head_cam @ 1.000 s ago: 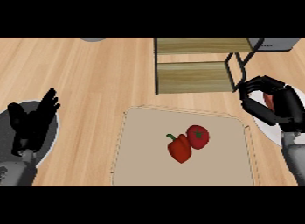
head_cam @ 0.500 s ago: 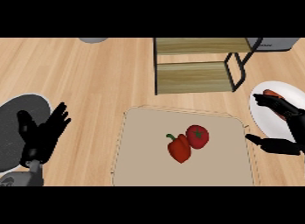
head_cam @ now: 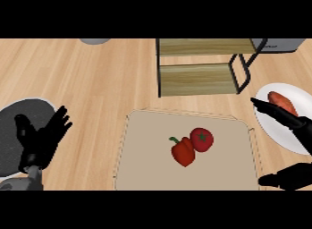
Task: Pick the bell pepper from the tray and place it in the tiered shelf
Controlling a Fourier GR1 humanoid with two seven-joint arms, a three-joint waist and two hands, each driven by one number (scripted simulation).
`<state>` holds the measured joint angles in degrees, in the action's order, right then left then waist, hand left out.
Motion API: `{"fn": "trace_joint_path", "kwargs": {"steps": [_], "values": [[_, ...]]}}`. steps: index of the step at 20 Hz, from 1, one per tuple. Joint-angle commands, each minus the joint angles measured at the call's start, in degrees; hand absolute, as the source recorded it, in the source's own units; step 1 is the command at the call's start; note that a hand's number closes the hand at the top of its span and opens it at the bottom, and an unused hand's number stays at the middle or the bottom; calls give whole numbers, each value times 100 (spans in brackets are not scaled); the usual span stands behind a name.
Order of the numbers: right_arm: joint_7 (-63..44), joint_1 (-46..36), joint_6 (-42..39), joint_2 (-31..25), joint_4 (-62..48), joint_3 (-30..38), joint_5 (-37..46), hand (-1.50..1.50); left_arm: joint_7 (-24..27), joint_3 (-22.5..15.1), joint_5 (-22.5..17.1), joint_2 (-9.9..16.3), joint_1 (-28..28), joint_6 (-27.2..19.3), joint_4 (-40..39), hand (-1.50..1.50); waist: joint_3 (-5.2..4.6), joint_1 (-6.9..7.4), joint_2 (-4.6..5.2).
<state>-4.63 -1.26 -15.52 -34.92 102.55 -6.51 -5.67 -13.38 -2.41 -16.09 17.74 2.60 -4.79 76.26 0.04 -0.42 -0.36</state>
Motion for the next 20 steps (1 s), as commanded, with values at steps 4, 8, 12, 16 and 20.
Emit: {"fn": "trace_joint_path", "kwargs": {"steps": [4,8,12,16,20], "values": [[-2606,-454,585,377,1330,-870,743,-150,-324,4,-11,18,-84,55,188,0,-15,93,20],[-4010,-967,696,651,1899,-1162,1062,-150,66,-24,191,-141,-174,11,-8,0,-14,60,22],[-4358,-1541,857,1158,1023,-1750,2174,-150,-158,-82,221,-204,-118,6,145,0,-9,100,34],[-5098,-2003,716,1801,702,-2169,2482,-150,61,199,143,-153,179,253,-538,0,-10,62,40],[-5267,-2224,489,2210,234,-2516,2863,-150,-164,163,219,-196,7,130,5,0,-7,88,35]]}}
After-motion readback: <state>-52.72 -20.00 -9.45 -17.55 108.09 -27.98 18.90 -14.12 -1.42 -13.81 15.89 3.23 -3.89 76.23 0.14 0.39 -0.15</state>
